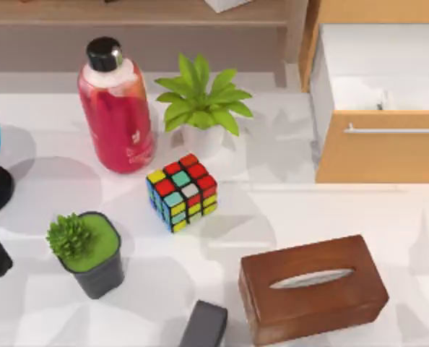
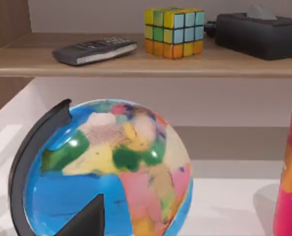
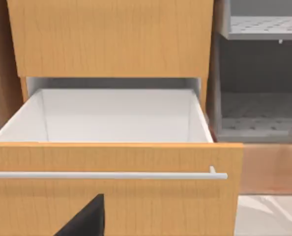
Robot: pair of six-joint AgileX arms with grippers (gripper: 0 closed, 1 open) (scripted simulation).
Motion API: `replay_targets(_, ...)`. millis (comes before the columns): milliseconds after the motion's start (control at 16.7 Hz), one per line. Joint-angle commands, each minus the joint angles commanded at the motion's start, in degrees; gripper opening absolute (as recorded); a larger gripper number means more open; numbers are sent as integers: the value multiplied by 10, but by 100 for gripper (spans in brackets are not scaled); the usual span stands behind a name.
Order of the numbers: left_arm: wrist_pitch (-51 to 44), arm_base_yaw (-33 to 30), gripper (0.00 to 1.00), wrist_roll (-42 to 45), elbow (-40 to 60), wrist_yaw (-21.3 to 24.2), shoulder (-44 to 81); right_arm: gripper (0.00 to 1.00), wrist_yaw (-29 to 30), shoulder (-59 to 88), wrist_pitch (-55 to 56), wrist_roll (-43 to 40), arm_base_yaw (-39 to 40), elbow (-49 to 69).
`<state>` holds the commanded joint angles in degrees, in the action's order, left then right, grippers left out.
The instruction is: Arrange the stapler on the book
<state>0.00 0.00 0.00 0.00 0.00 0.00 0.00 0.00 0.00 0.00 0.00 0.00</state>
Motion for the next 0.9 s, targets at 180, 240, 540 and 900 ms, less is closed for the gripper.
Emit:
replay_targets(180,0,0,100,0,0,0,0,100,0,6,-3,0,0,5)
replay_targets(240,0,0,100,0,0,0,0,100,0,17,-11,1,1,17)
replay_targets(540,0,0,100,0,0,0,0,100,1,163,-95,12,9,155)
replay_targets(900,0,0,100,0,0,0,0,100,3,482,-266,32,28,450)
